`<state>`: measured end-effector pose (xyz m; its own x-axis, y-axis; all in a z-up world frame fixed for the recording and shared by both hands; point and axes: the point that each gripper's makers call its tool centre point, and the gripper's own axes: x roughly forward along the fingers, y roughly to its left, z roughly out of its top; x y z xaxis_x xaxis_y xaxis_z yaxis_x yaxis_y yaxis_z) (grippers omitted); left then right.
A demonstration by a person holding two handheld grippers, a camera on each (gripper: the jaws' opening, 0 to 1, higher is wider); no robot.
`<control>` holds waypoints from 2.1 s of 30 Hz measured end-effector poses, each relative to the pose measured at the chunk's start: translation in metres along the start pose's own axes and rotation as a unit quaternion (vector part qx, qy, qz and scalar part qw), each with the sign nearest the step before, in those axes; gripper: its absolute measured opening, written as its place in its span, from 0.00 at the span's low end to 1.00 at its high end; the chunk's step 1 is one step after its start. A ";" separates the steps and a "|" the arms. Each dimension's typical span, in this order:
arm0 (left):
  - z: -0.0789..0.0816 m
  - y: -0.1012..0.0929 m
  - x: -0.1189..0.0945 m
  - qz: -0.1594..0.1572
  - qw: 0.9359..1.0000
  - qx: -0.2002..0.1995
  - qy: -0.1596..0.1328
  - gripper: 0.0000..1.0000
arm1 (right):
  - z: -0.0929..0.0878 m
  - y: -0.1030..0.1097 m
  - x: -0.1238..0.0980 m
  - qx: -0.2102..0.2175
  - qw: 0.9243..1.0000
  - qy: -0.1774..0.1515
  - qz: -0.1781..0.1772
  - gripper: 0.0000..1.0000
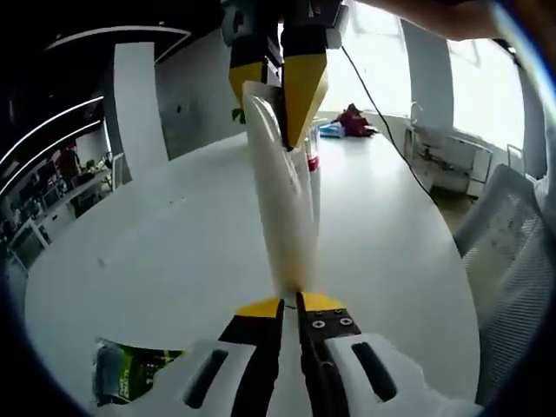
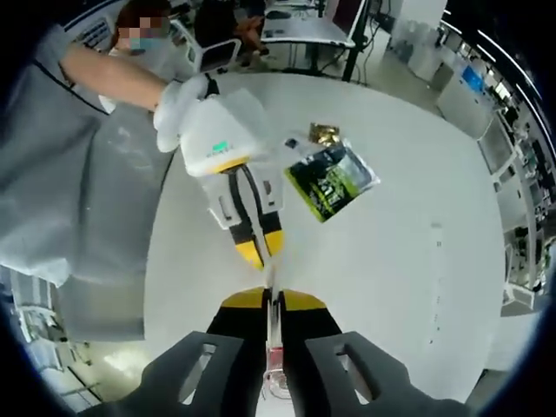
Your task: Arrange the skincare products in the storage area until every visible bottle or jar stands upright without overlapping.
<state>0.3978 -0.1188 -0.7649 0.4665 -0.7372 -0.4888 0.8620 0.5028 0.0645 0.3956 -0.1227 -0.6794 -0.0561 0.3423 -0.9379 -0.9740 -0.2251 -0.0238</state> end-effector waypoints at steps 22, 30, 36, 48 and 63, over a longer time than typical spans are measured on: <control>0.022 0.003 0.033 -0.014 1.000 0.022 0.005 0.21 | -0.021 -0.006 -0.007 -0.006 1.000 0.001 0.000 0.05; 0.025 0.001 0.037 -0.017 1.000 0.025 0.004 0.21 | -0.025 -0.010 -0.007 -0.004 1.000 0.003 -0.007 0.05; 0.025 0.001 0.037 -0.025 0.999 0.028 0.004 0.21 | -0.027 -0.007 -0.007 0.010 1.000 0.008 -0.005 0.06; 0.027 -0.003 0.036 -0.031 0.999 0.023 0.005 0.21 | -0.031 -0.007 -0.005 0.001 1.000 0.009 -0.003 0.07; 0.027 -0.004 0.032 -0.031 0.999 0.039 0.004 0.29 | -0.035 -0.011 0.000 -0.035 0.999 0.009 -0.019 0.30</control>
<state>0.4150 -0.1564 -0.7573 0.4095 -0.7620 -0.5017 0.9026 0.4184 0.1012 0.4140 -0.1525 -0.6908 -0.0151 0.3354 -0.9419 -0.9576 -0.2759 -0.0829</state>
